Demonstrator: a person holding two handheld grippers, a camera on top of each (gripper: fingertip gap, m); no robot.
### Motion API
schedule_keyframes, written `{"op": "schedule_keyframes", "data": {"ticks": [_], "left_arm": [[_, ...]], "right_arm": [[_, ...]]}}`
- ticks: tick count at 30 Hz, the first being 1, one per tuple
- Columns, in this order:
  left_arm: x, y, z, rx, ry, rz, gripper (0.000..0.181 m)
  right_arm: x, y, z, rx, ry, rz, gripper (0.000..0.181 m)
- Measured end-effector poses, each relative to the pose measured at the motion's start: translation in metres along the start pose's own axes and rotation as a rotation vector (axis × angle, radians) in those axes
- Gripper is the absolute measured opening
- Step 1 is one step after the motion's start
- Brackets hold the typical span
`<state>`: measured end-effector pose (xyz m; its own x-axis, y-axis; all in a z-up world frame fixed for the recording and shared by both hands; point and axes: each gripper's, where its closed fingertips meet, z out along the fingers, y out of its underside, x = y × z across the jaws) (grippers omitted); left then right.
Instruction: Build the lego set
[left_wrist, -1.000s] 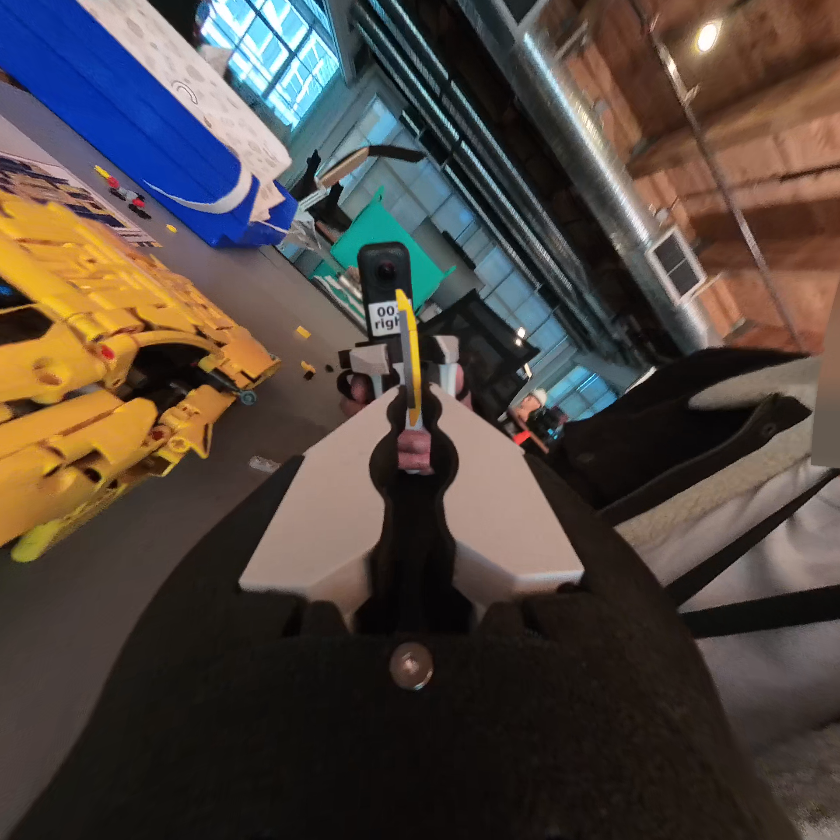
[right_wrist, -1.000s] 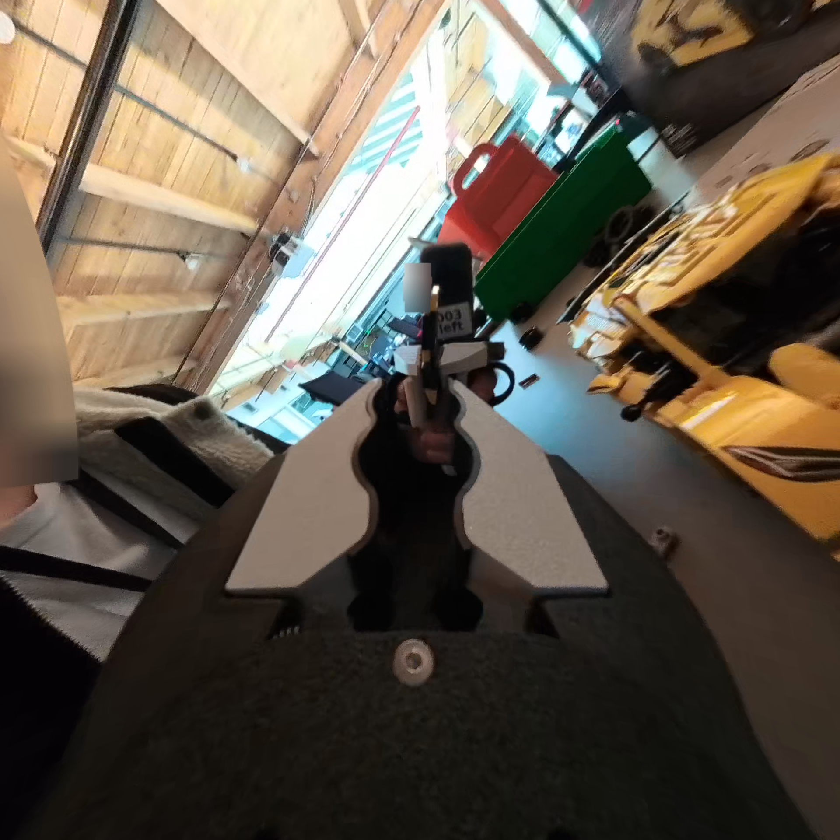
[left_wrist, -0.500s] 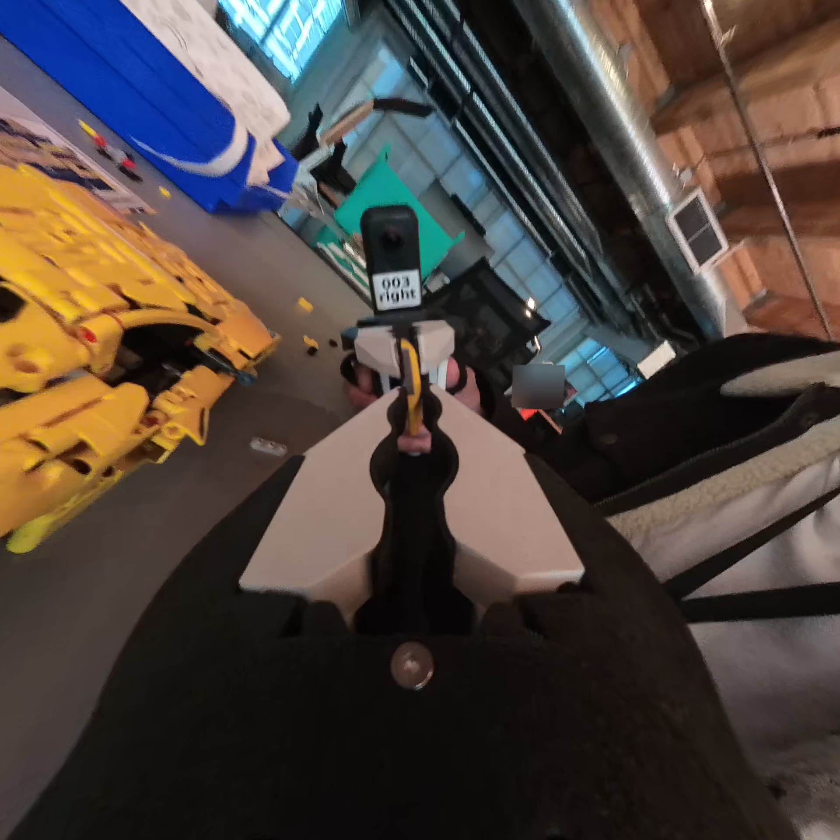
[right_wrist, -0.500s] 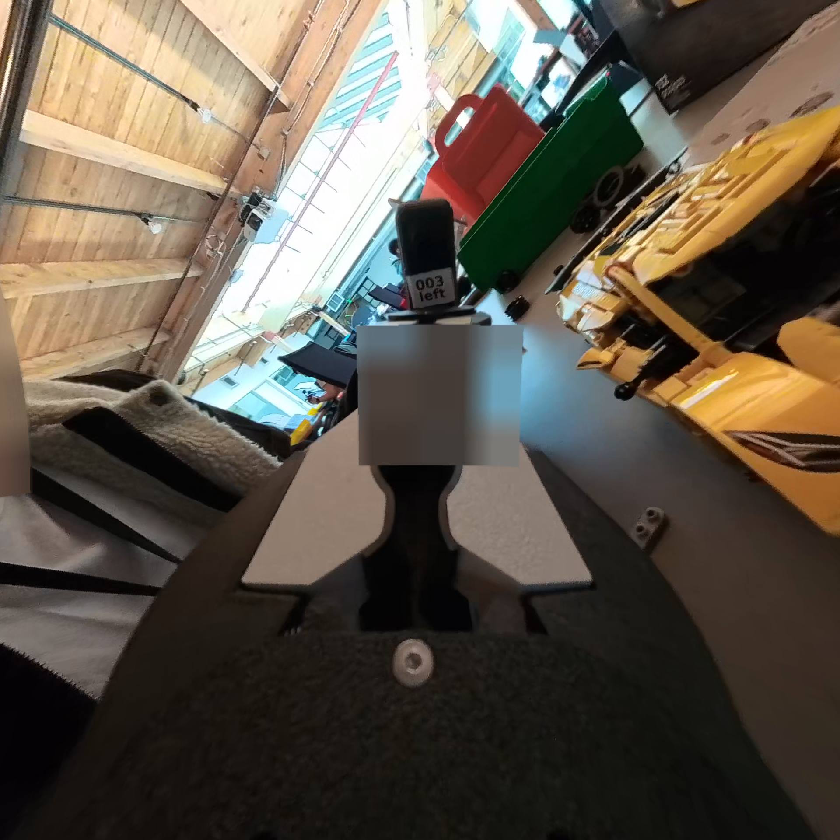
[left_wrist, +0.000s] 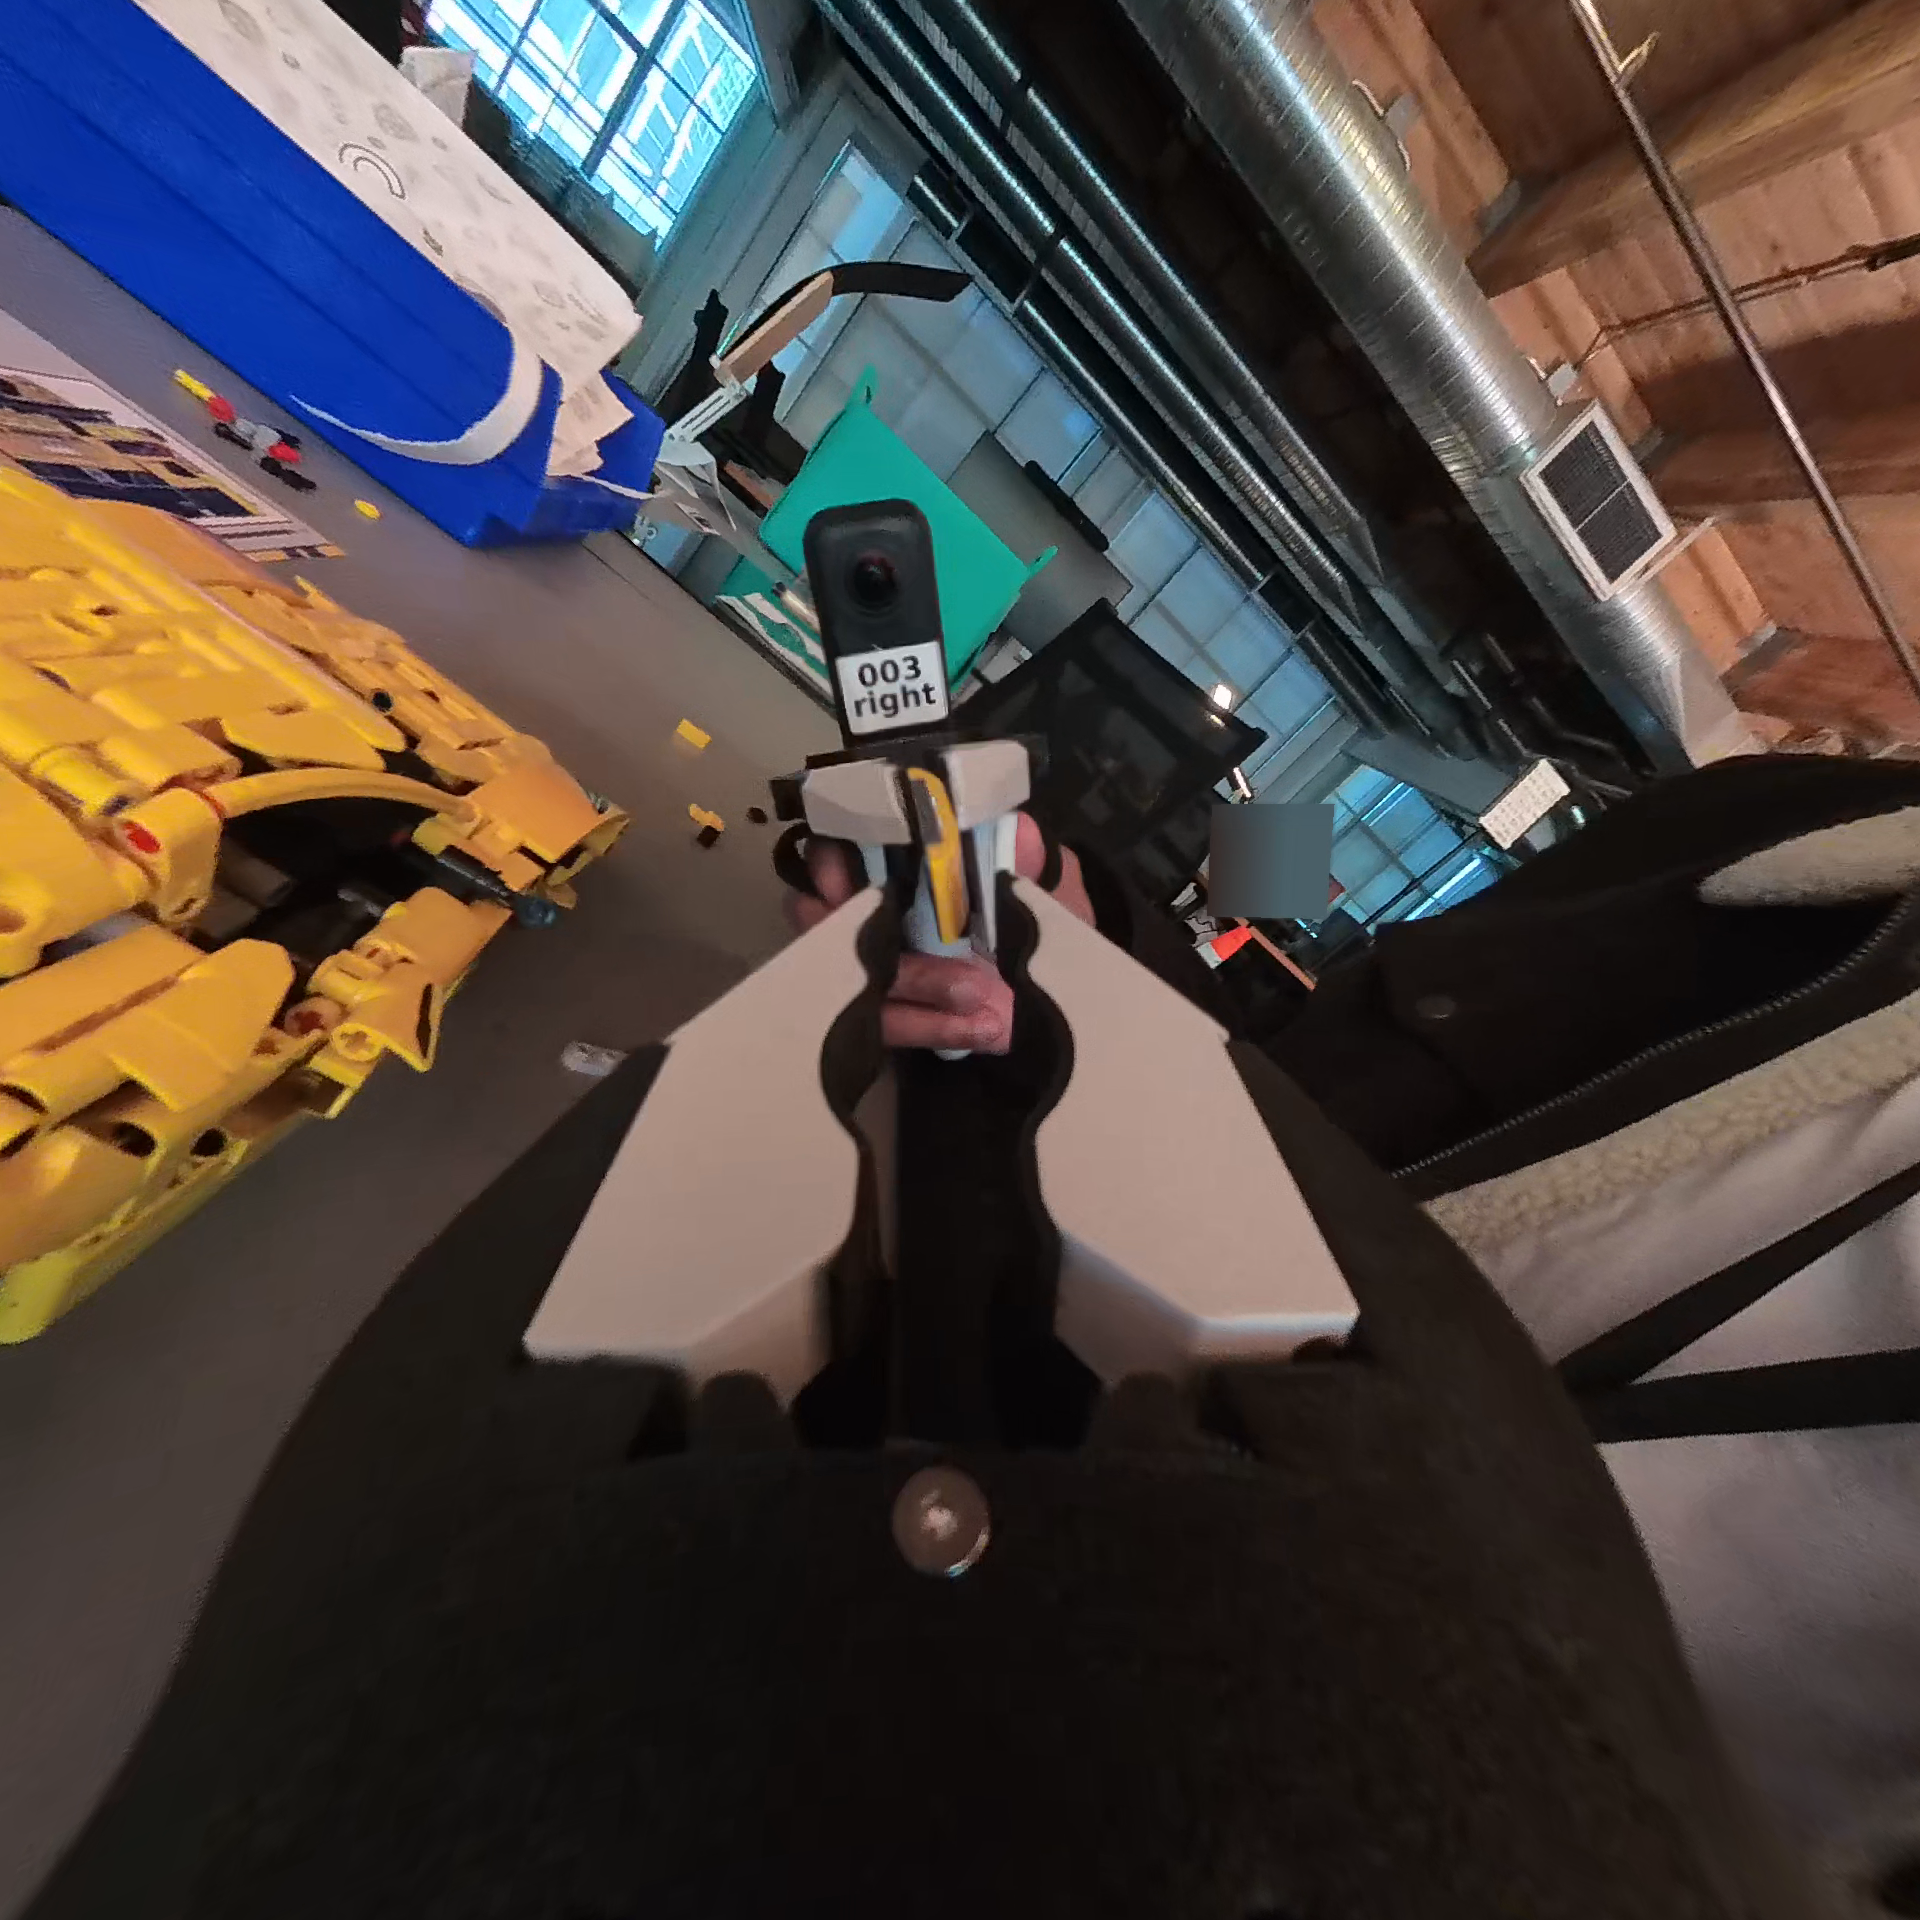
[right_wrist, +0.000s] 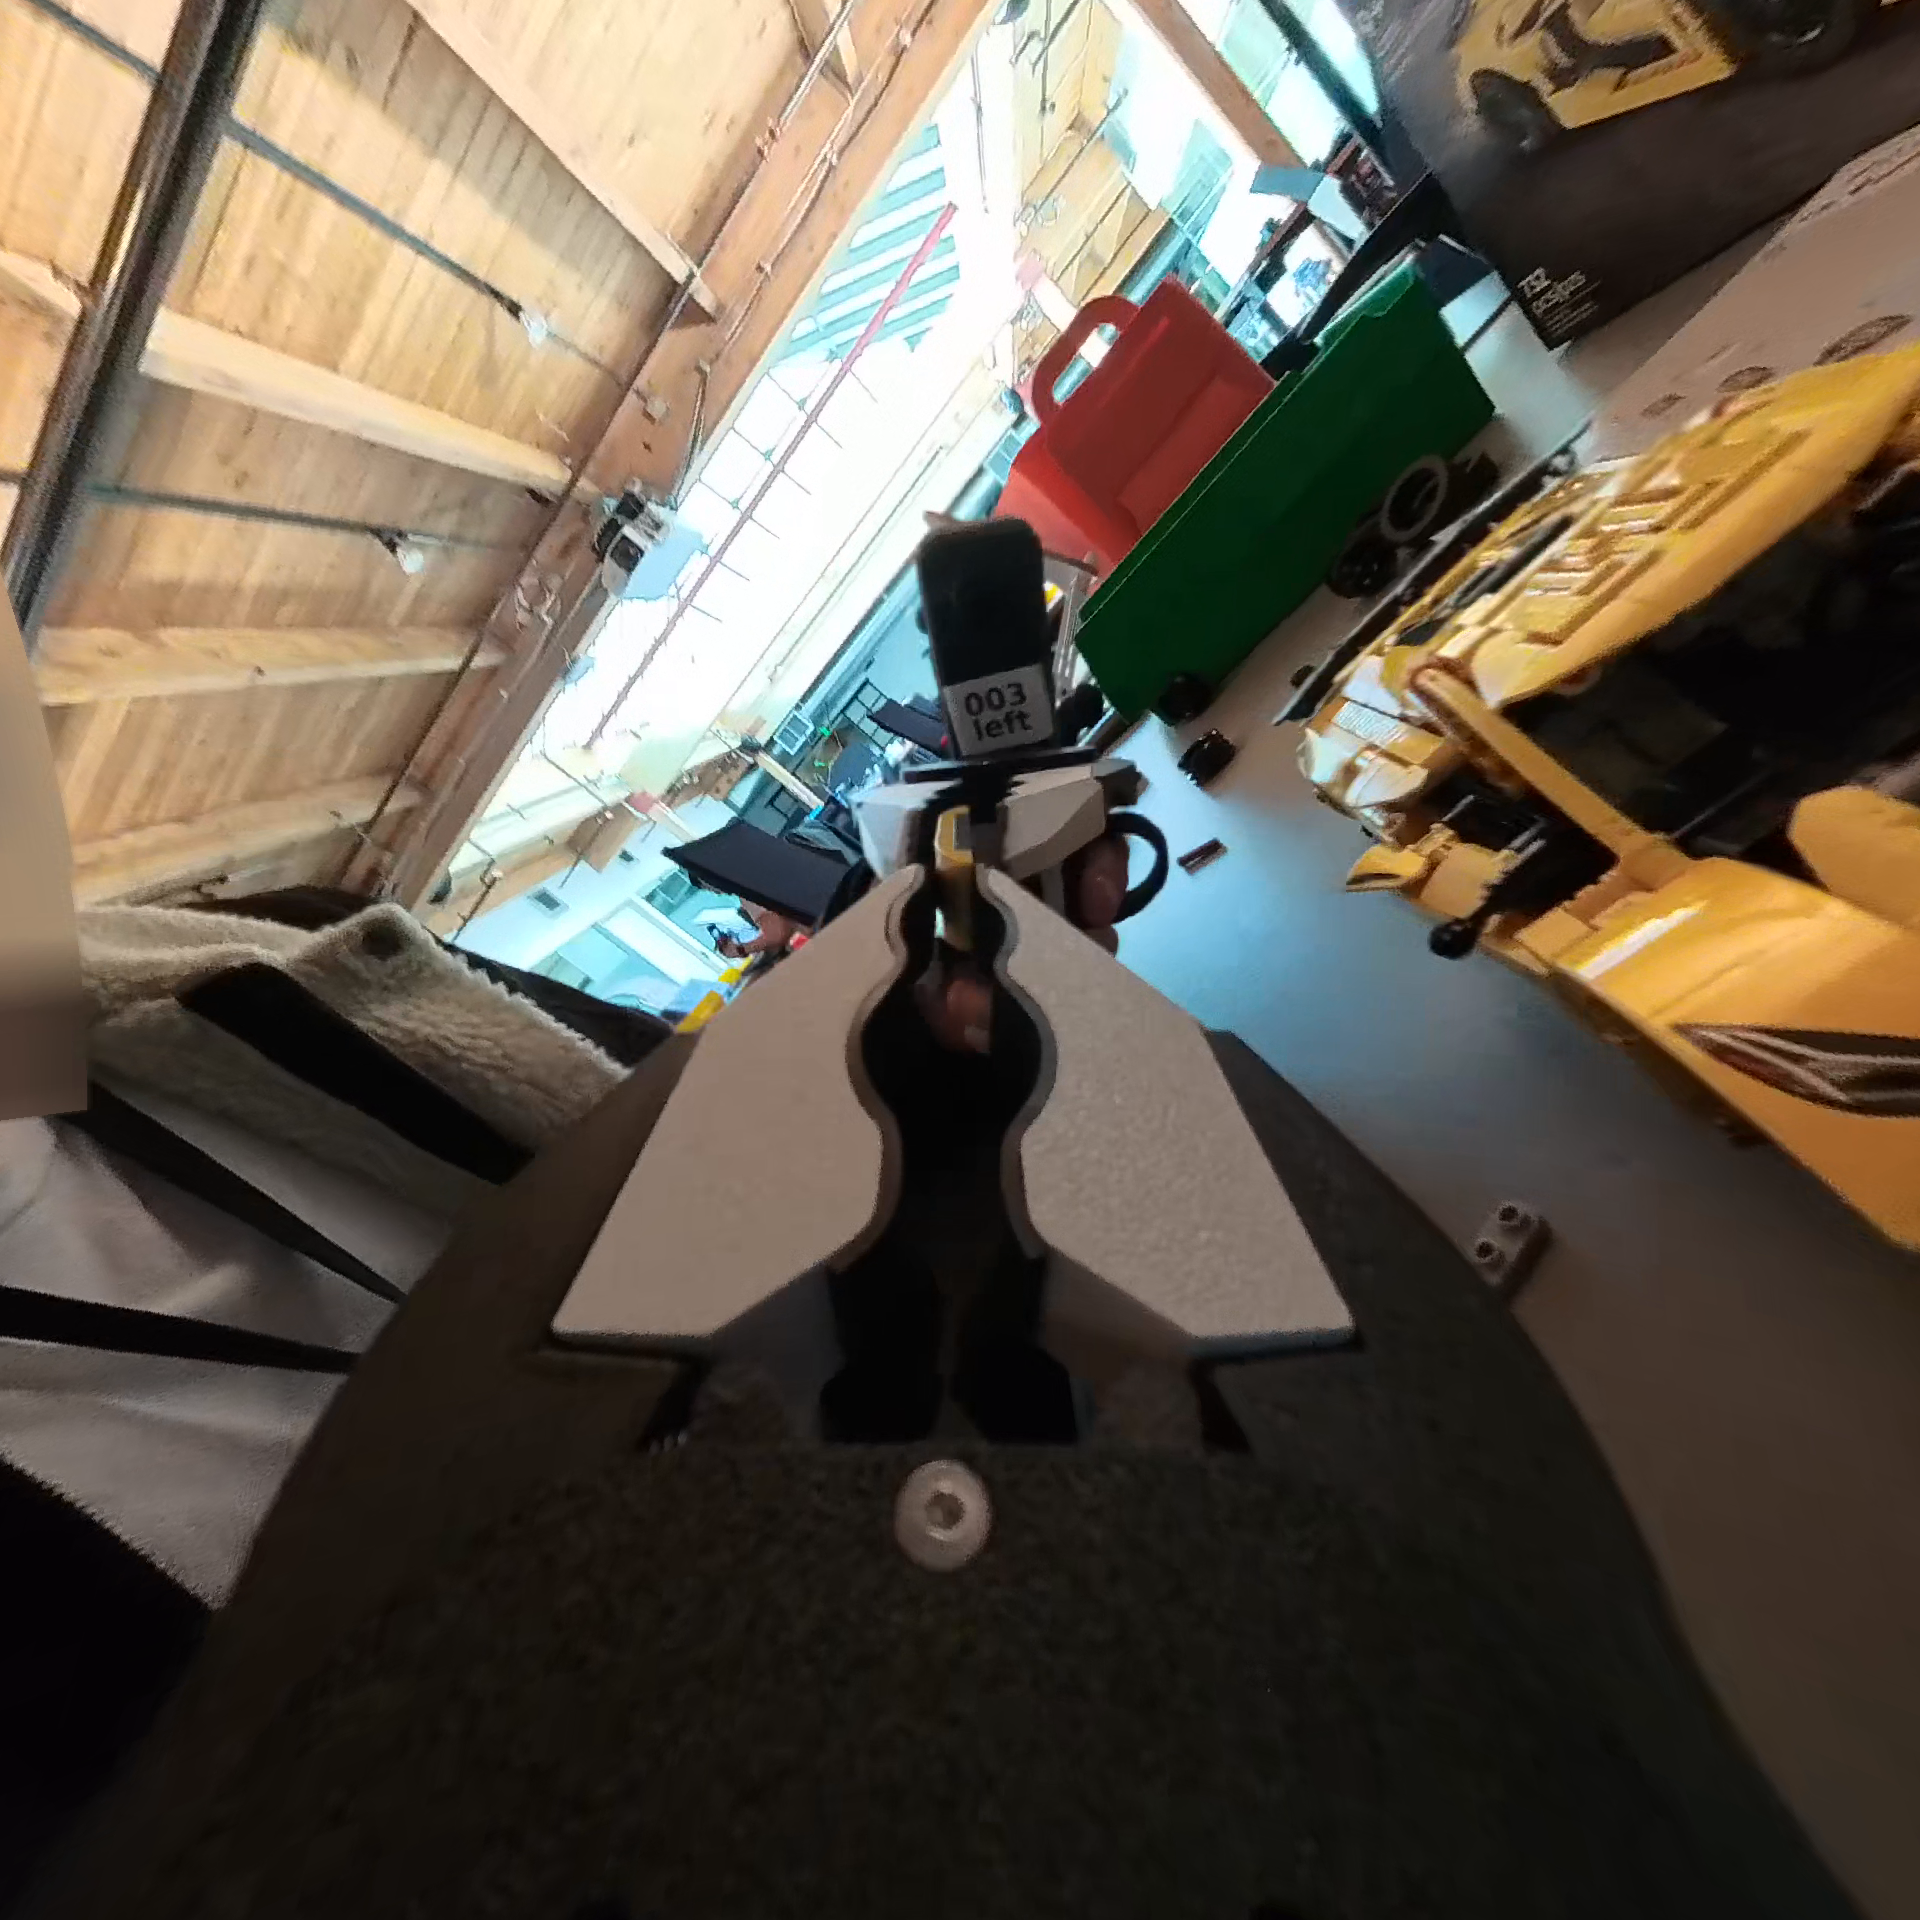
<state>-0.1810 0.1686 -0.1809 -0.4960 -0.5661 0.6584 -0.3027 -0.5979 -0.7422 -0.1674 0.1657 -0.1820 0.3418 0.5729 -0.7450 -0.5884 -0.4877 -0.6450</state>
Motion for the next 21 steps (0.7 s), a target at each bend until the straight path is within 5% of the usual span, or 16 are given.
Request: {"op": "schedule_keyframes", "data": {"ticks": [6,10,16,21], "left_arm": [[0.0,0.002,-0.003,-0.022,-0.026,0.038,0.006],[-0.006,-0.005,-0.015,-0.004,-0.069,0.045,0.006],[-0.028,-0.027,-0.048,0.03,-0.22,0.084,0.006],[-0.036,-0.038,-0.071,0.103,-0.248,0.048,0.006]], "right_arm": [[-0.001,0.002,0.005,-0.017,0.047,-0.113,0.007],[0.011,-0.023,-0.016,0.013,0.193,-0.225,0.029],[0.025,-0.119,-0.061,0.053,0.547,-0.551,0.039],[0.086,-0.179,-0.069,-0.064,0.81,-0.834,0.045]]}}
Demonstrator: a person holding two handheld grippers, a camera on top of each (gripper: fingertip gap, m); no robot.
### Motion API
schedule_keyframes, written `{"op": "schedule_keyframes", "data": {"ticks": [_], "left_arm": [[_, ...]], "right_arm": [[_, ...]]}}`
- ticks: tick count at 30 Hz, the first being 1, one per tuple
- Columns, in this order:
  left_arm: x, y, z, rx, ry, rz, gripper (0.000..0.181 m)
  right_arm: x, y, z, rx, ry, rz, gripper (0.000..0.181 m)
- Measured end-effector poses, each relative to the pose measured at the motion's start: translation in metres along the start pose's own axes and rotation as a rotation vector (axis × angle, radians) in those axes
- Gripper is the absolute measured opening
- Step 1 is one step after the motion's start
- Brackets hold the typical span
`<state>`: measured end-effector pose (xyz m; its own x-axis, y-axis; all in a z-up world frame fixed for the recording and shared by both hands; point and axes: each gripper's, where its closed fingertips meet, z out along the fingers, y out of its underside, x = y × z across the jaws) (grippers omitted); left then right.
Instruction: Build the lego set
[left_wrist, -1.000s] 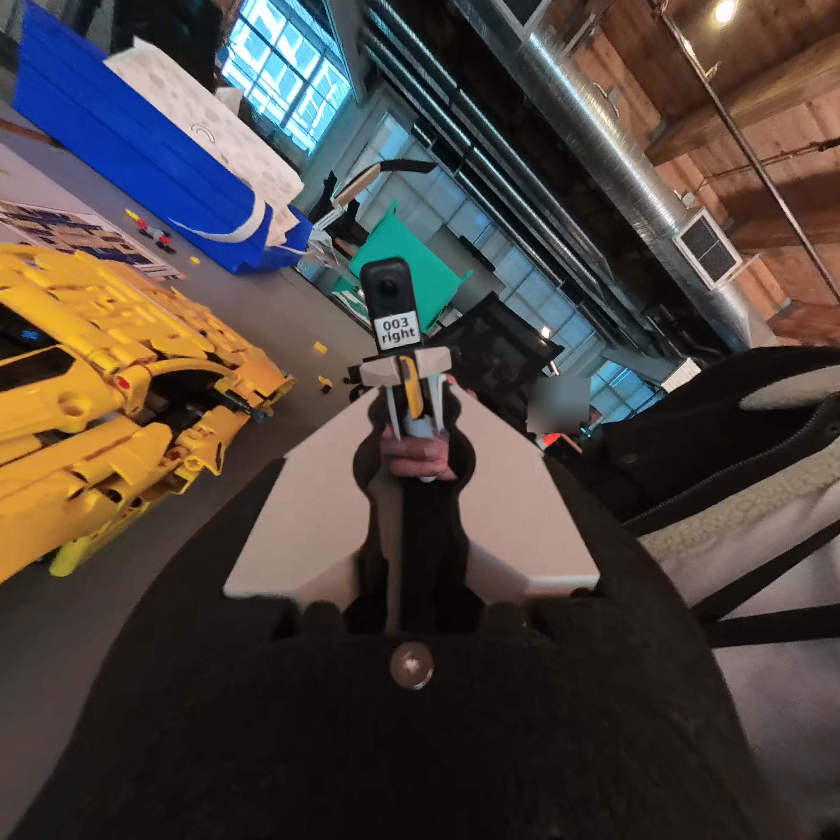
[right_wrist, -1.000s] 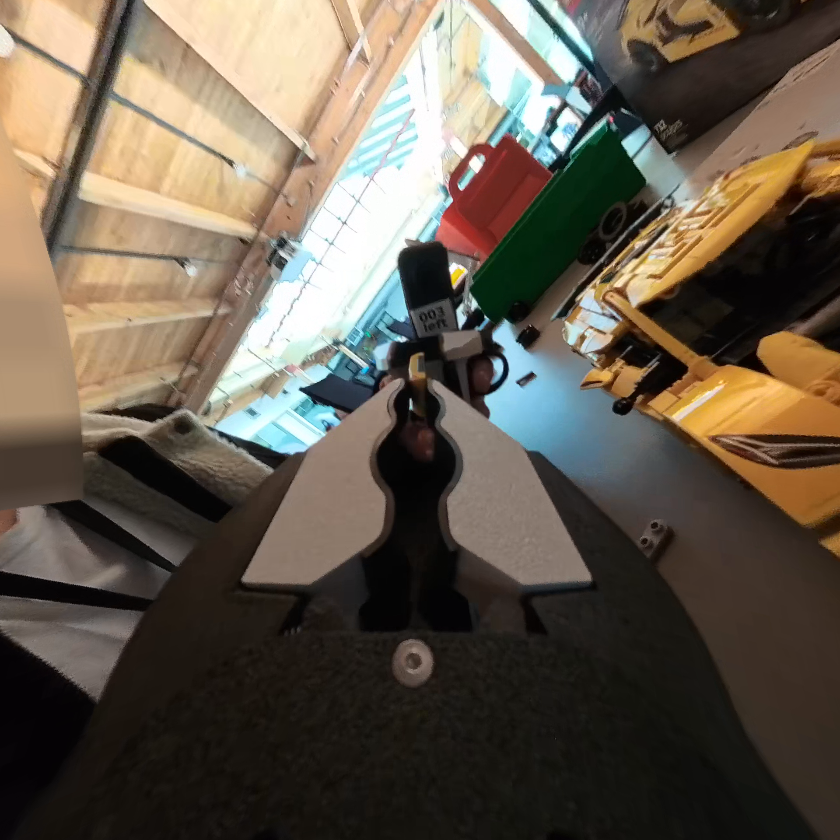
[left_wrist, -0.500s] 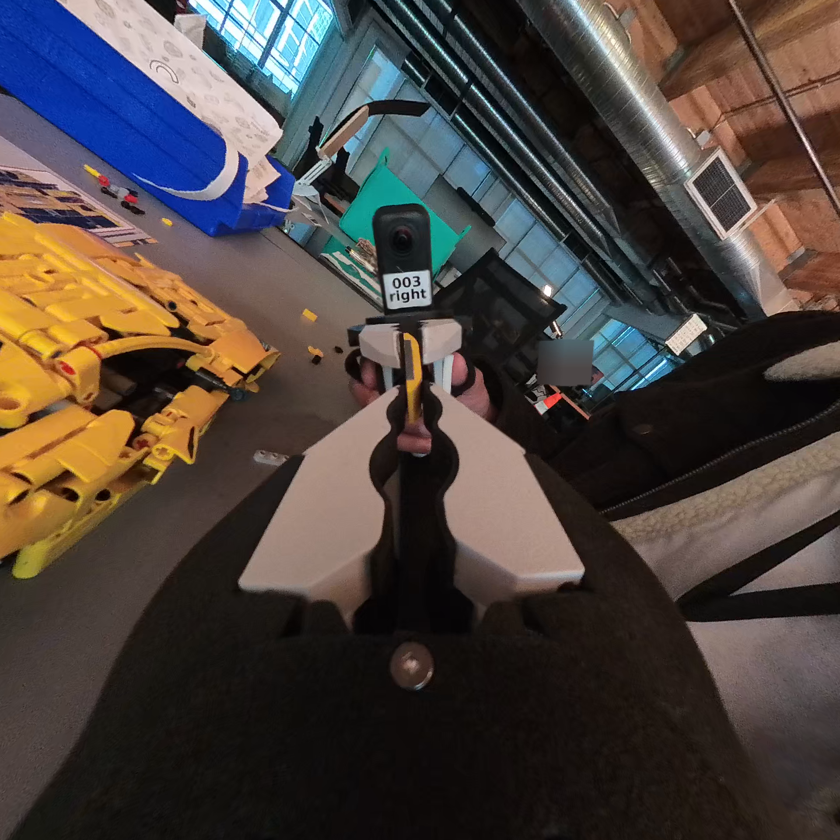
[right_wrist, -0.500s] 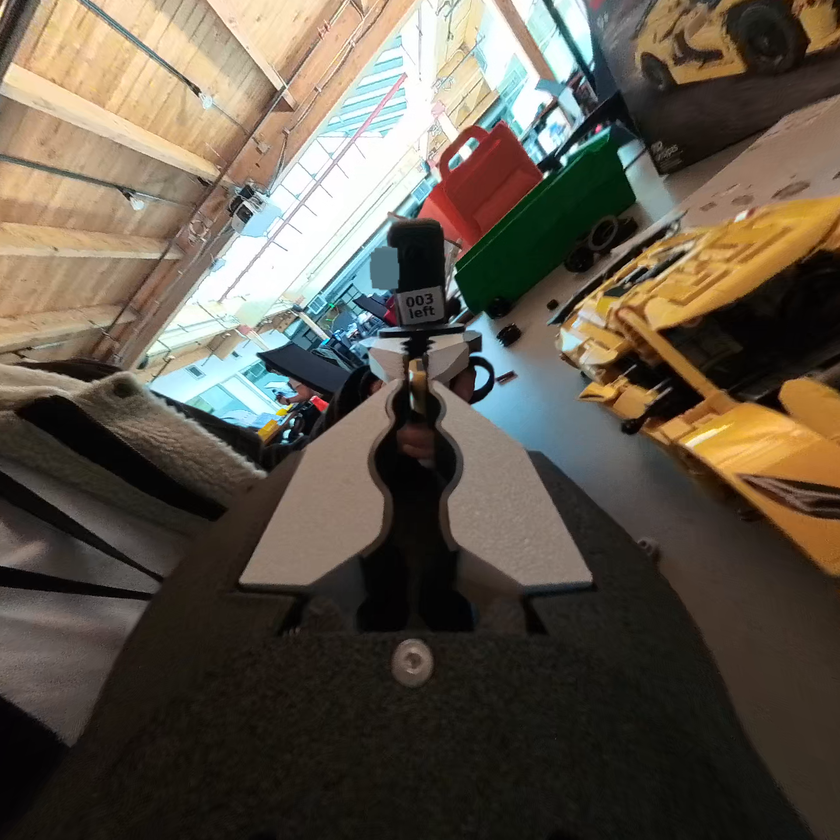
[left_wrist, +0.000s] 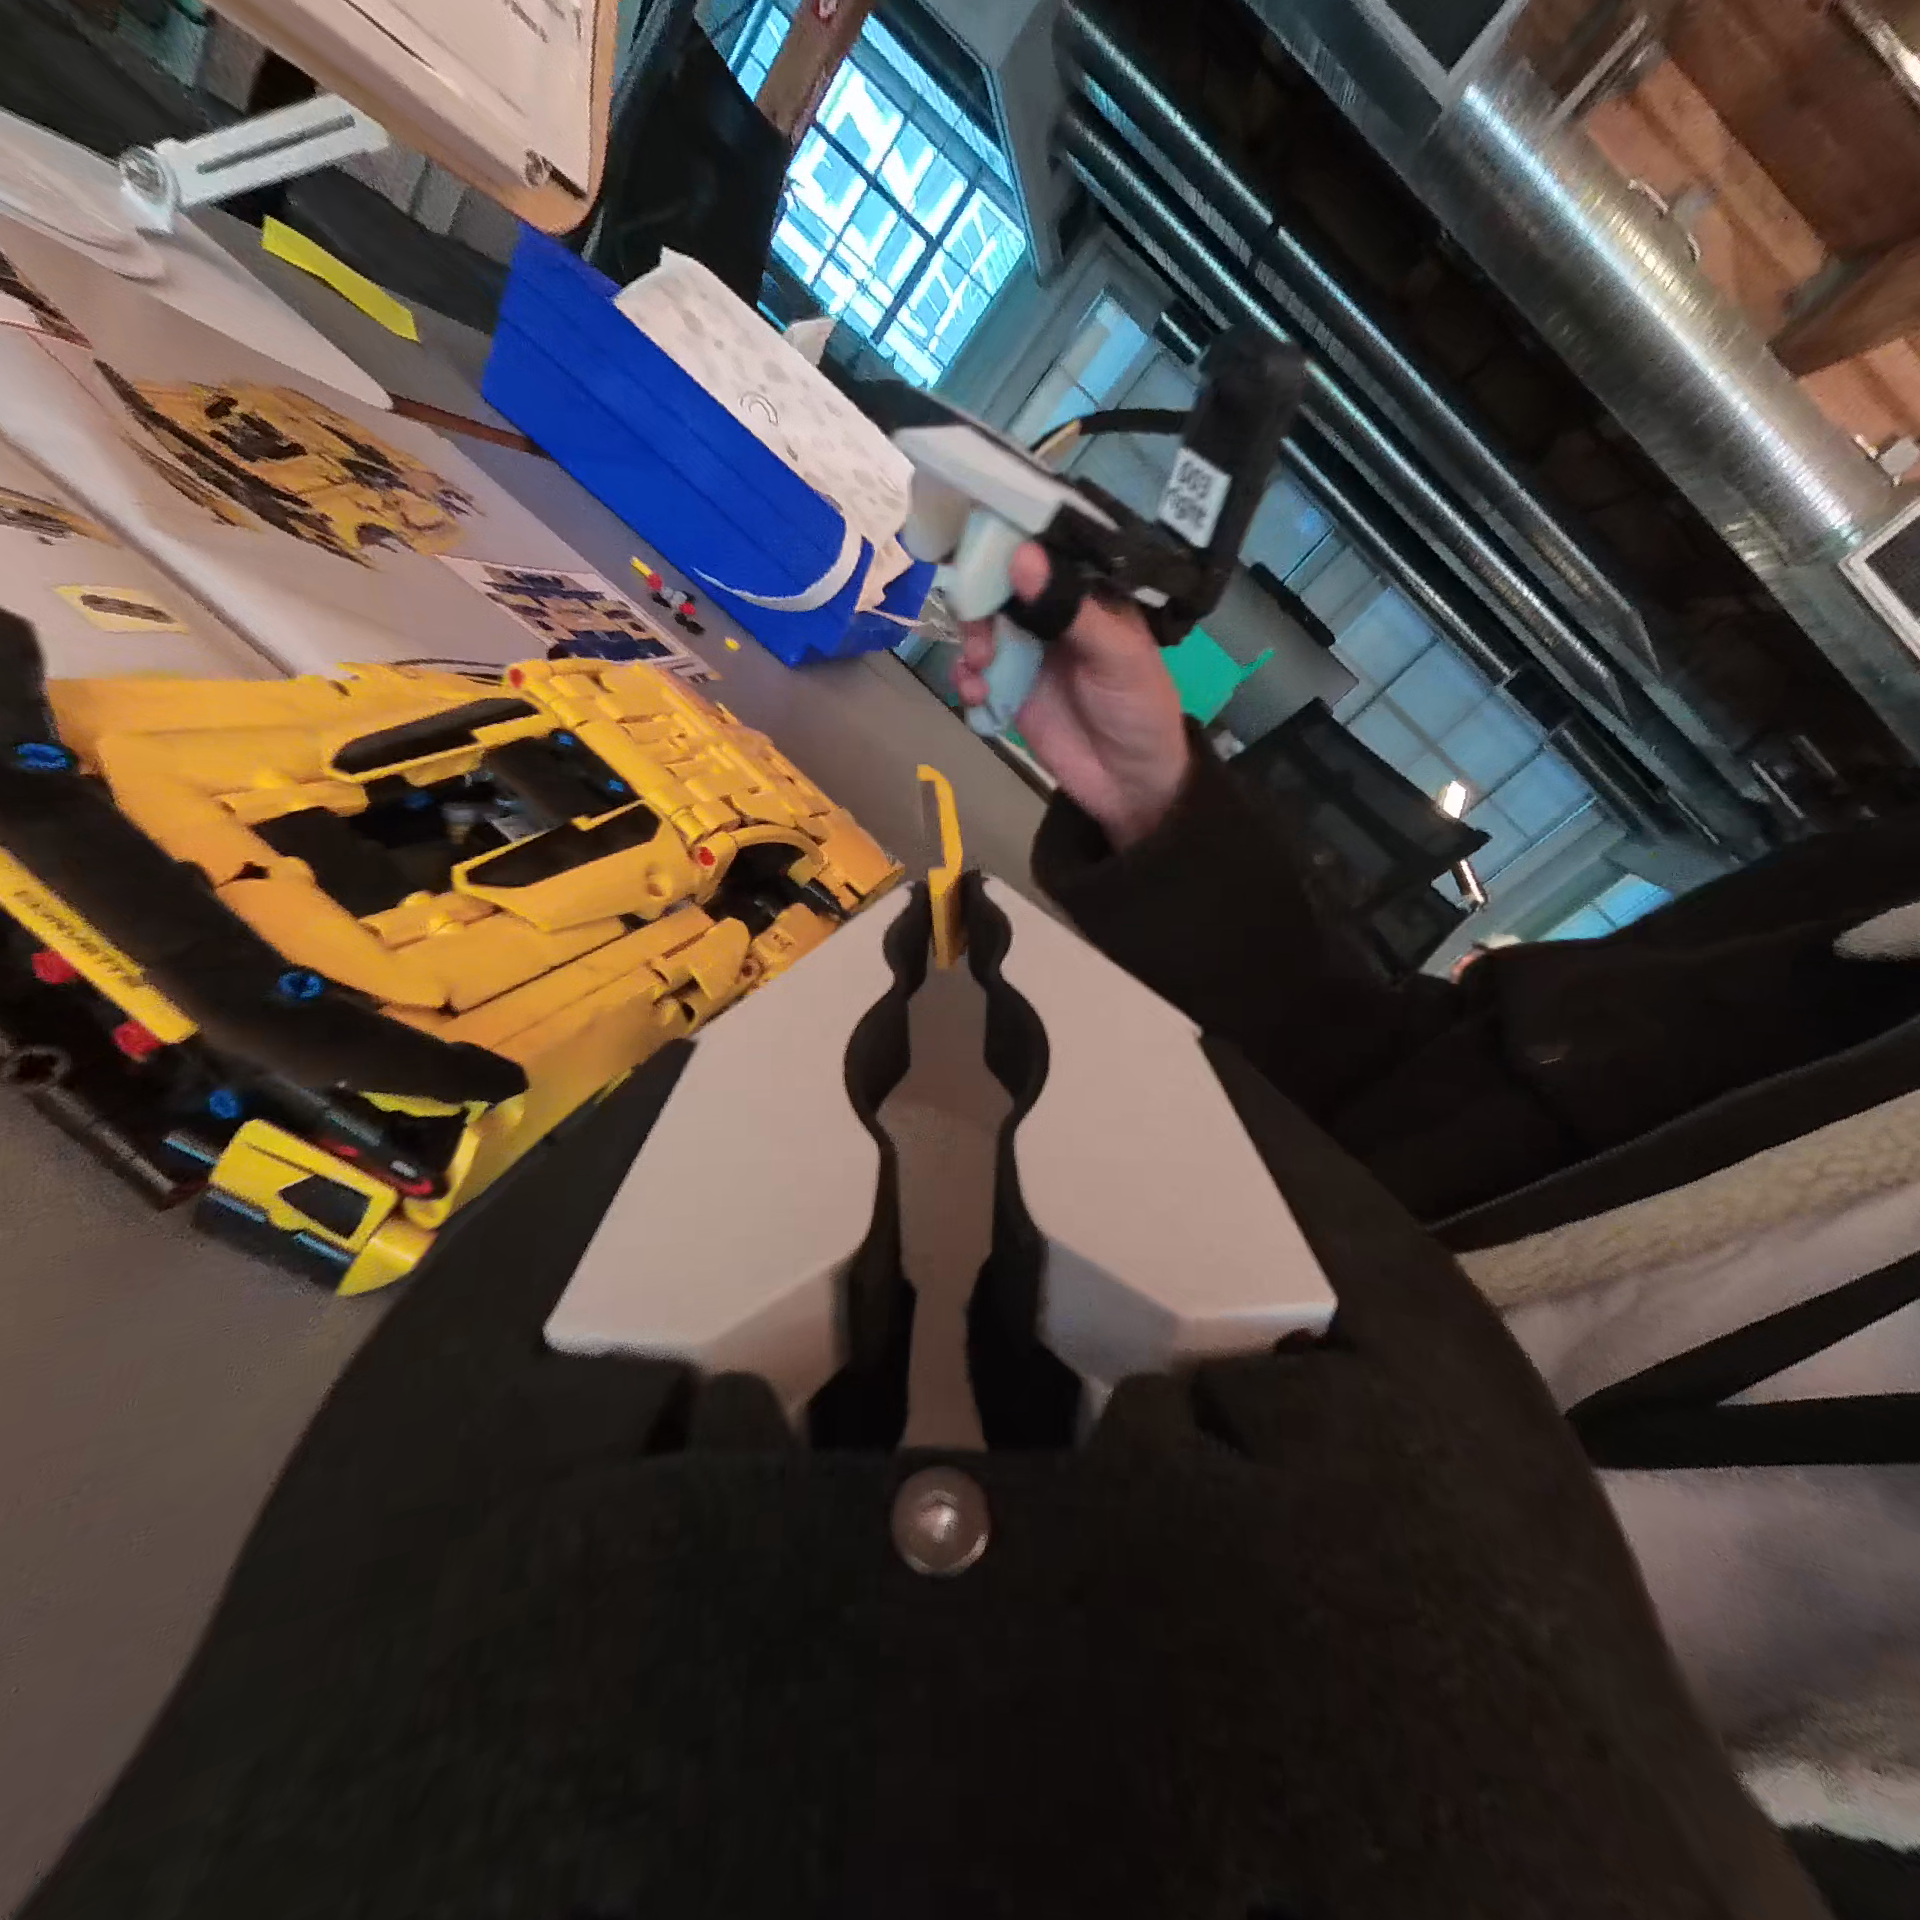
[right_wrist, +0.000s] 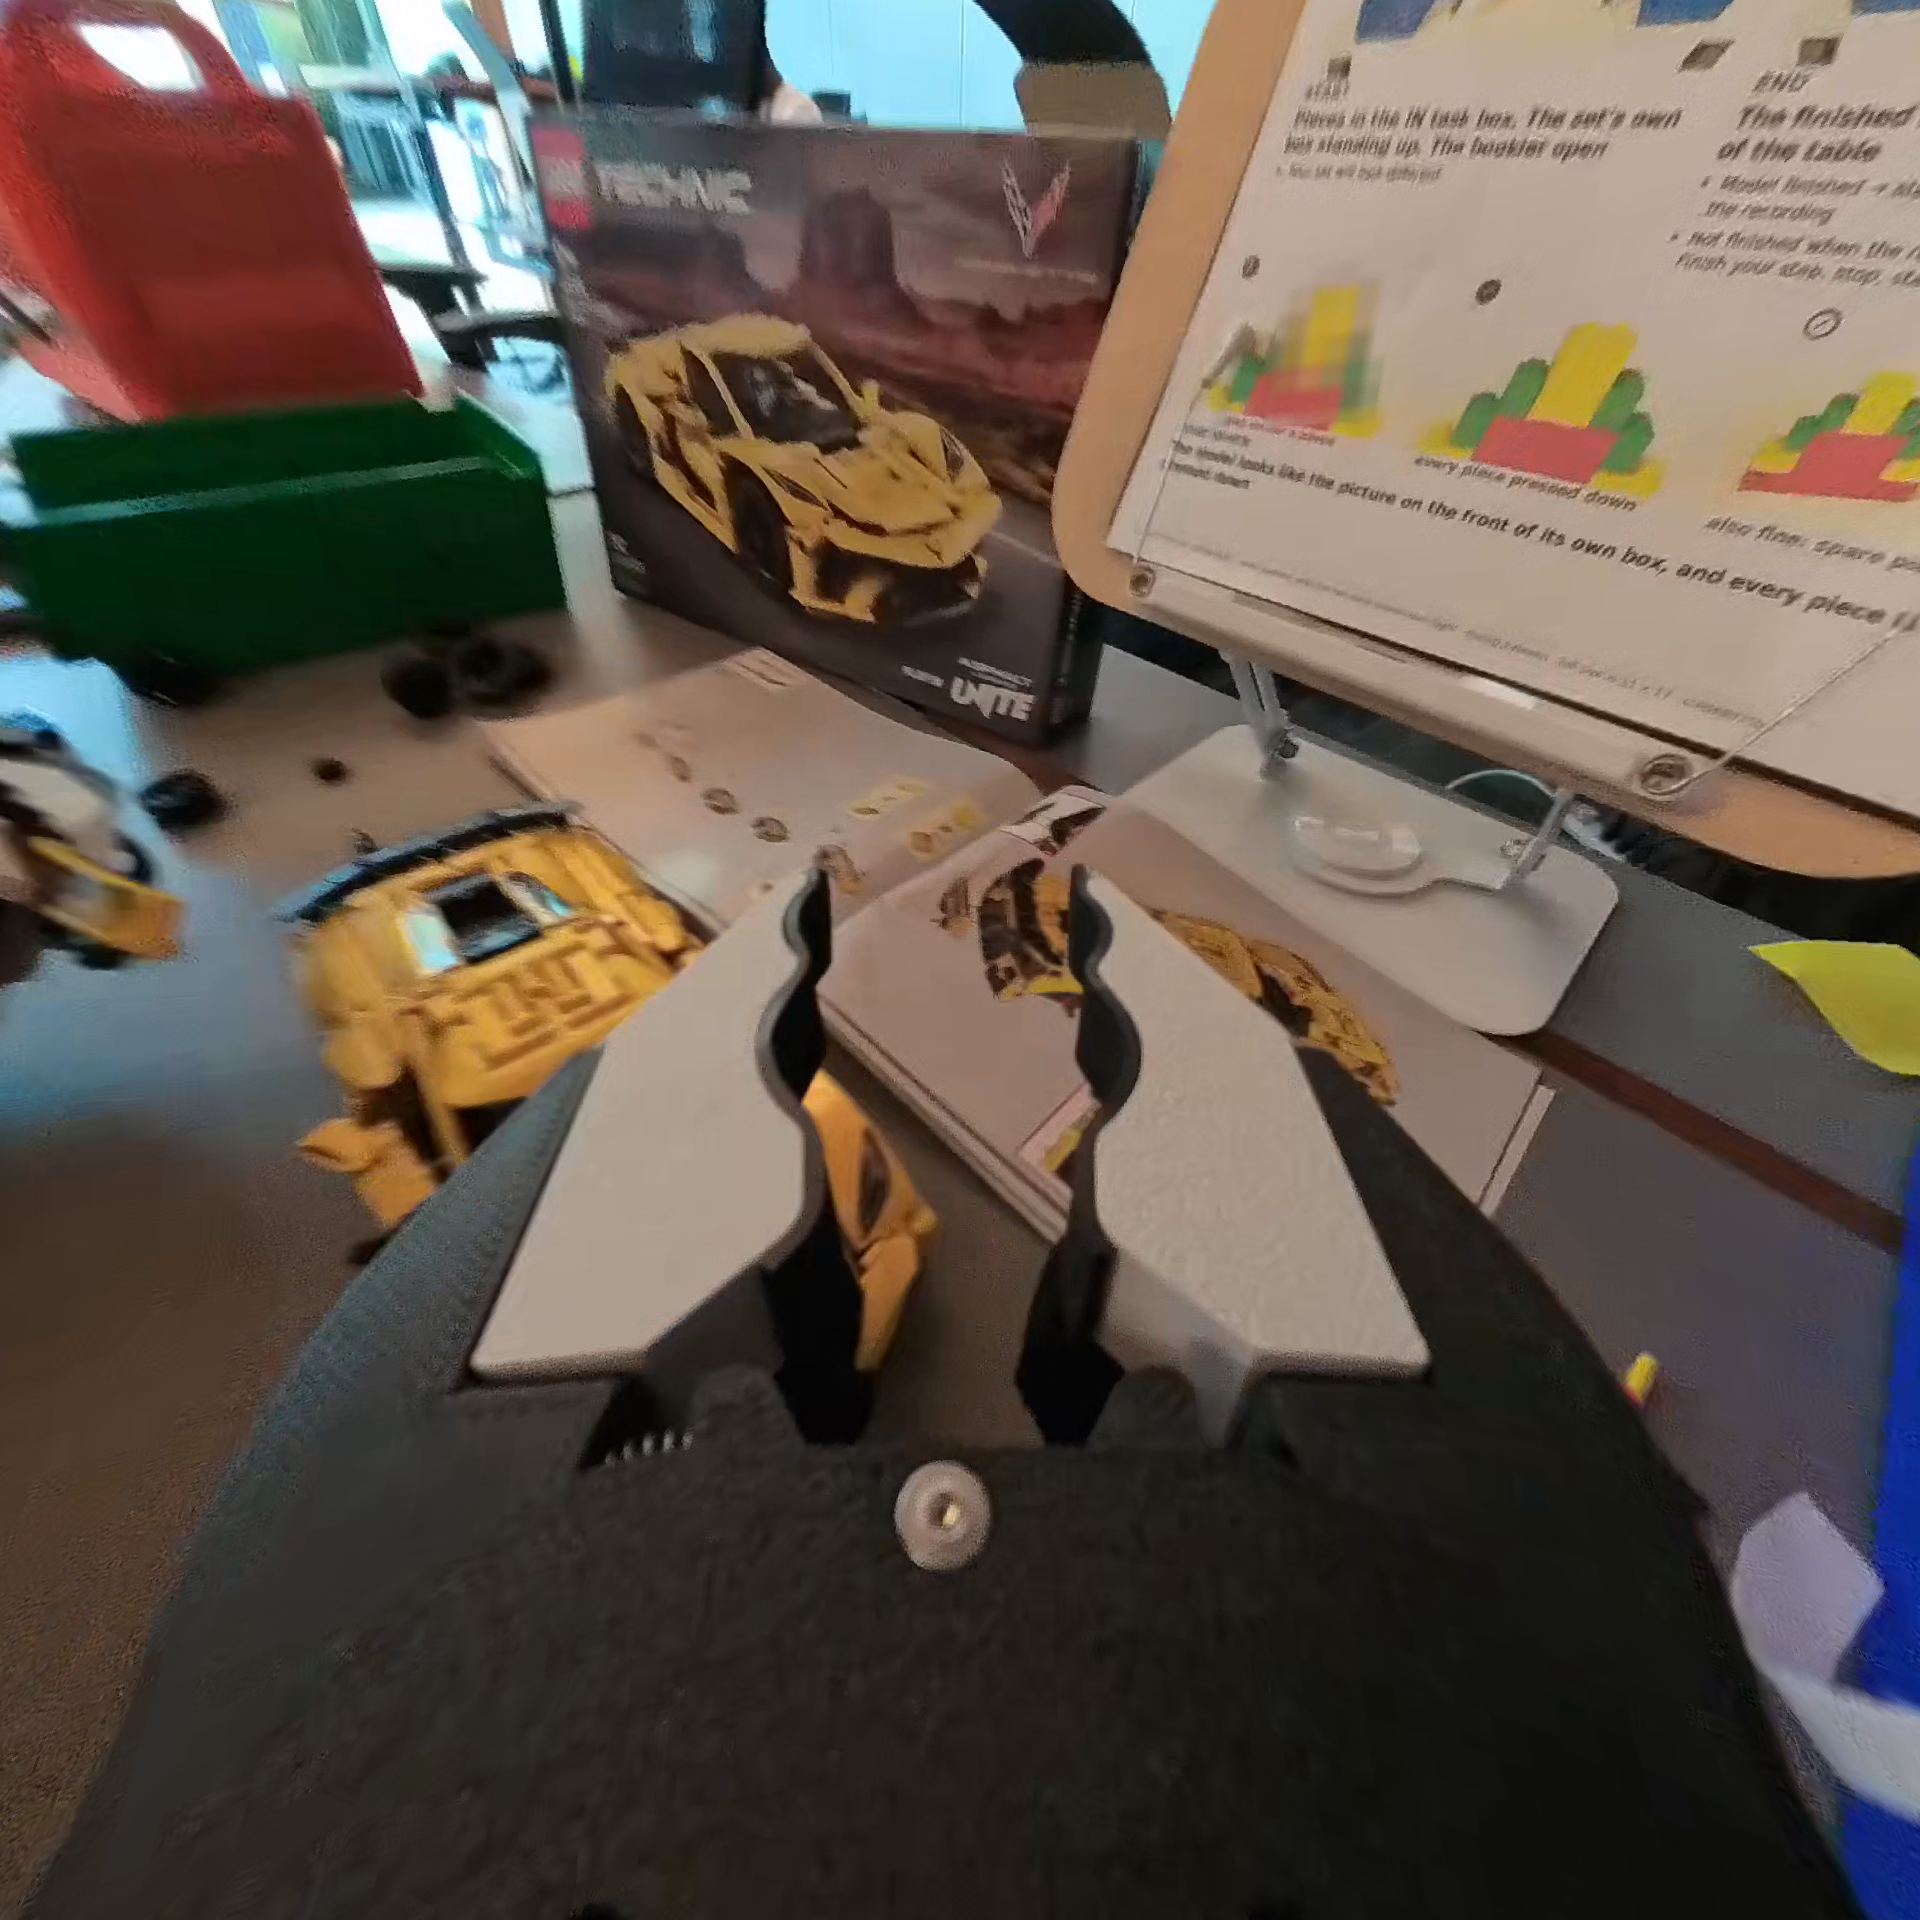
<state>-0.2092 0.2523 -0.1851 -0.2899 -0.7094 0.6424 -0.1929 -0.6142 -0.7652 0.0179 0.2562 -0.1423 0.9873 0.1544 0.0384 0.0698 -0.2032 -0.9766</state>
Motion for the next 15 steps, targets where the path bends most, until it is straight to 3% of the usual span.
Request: {"op": "schedule_keyframes", "data": {"ticks": [4,7,15], "left_arm": [[-0.003,0.007,0.003,-0.027,0.005,-0.022,0.006],[-0.001,0.013,0.008,-0.051,0.029,-0.024,0.006],[-0.003,0.006,0.004,-0.024,0.079,-0.087,0.006]], "right_arm": [[-0.013,0.035,0.032,-0.007,-0.039,0.054,0.045],[-0.033,0.06,0.034,-0.096,-0.087,0.049,0.038],[-0.033,0.062,0.03,-0.122,-0.088,0.004,0.037]]}}
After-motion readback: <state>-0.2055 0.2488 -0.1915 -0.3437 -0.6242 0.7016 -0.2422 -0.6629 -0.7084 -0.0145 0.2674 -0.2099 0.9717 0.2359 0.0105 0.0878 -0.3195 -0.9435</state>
